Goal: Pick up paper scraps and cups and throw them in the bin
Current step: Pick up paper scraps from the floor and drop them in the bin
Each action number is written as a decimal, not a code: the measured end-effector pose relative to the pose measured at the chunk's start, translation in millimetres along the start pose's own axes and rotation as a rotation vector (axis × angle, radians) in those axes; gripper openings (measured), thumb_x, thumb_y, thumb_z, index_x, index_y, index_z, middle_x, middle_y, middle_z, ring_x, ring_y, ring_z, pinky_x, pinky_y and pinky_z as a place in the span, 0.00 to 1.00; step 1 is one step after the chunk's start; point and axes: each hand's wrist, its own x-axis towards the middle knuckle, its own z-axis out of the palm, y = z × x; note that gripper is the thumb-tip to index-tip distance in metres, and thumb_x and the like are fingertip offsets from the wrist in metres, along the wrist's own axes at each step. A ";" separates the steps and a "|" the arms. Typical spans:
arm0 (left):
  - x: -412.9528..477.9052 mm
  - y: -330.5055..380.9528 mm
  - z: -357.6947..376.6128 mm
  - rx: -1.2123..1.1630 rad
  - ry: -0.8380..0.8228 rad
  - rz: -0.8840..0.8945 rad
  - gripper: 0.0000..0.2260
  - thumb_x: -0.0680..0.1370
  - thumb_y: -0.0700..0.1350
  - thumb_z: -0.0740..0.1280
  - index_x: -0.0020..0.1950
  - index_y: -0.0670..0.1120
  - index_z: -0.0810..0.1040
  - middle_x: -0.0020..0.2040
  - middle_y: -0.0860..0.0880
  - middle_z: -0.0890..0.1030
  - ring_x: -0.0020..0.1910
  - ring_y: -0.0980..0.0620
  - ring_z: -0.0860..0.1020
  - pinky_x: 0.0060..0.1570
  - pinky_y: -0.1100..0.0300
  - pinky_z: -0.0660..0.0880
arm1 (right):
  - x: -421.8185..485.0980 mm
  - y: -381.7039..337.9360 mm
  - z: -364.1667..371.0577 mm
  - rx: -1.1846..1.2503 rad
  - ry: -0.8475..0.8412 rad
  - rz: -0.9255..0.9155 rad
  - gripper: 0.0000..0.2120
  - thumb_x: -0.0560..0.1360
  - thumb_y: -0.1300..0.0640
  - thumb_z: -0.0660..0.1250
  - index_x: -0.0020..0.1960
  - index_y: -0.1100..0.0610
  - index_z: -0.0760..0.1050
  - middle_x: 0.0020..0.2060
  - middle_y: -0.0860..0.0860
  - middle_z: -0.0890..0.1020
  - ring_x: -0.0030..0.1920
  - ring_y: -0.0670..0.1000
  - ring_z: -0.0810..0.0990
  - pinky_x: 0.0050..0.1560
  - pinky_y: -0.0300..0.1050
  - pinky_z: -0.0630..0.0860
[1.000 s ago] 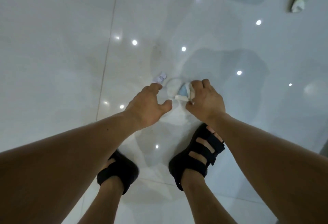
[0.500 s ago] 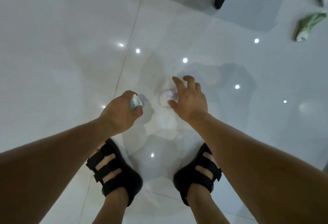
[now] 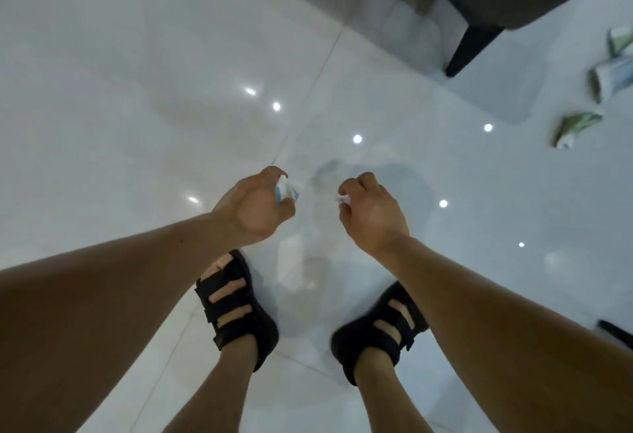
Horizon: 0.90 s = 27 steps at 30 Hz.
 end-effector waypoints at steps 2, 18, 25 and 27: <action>-20.3 22.0 -38.6 0.016 0.040 0.002 0.15 0.77 0.50 0.65 0.62 0.48 0.70 0.51 0.46 0.78 0.46 0.46 0.78 0.44 0.55 0.76 | -6.5 -27.6 -39.0 -0.026 -0.012 -0.018 0.10 0.78 0.58 0.62 0.58 0.56 0.75 0.55 0.54 0.74 0.49 0.55 0.77 0.48 0.45 0.74; -412.5 93.0 -281.1 -0.233 0.580 -0.145 0.19 0.78 0.51 0.64 0.68 0.49 0.66 0.55 0.47 0.78 0.48 0.48 0.76 0.45 0.59 0.73 | -171.7 -363.1 -344.6 -0.359 -0.073 -0.573 0.15 0.78 0.64 0.62 0.64 0.55 0.74 0.58 0.52 0.76 0.55 0.53 0.76 0.51 0.41 0.73; -601.9 62.9 -238.5 -0.469 0.784 -0.322 0.20 0.78 0.51 0.64 0.69 0.50 0.66 0.57 0.47 0.77 0.49 0.47 0.77 0.44 0.57 0.75 | -288.0 -449.4 -372.5 -0.525 -0.117 -0.912 0.13 0.79 0.63 0.59 0.61 0.56 0.75 0.58 0.52 0.76 0.56 0.54 0.75 0.52 0.46 0.74; -648.6 48.6 -216.4 -0.545 0.853 -0.378 0.20 0.78 0.51 0.64 0.69 0.50 0.66 0.57 0.47 0.76 0.50 0.47 0.77 0.45 0.57 0.75 | -321.5 -475.7 -365.5 -0.576 -0.134 -1.015 0.13 0.79 0.63 0.59 0.61 0.55 0.75 0.58 0.52 0.76 0.56 0.54 0.74 0.52 0.45 0.73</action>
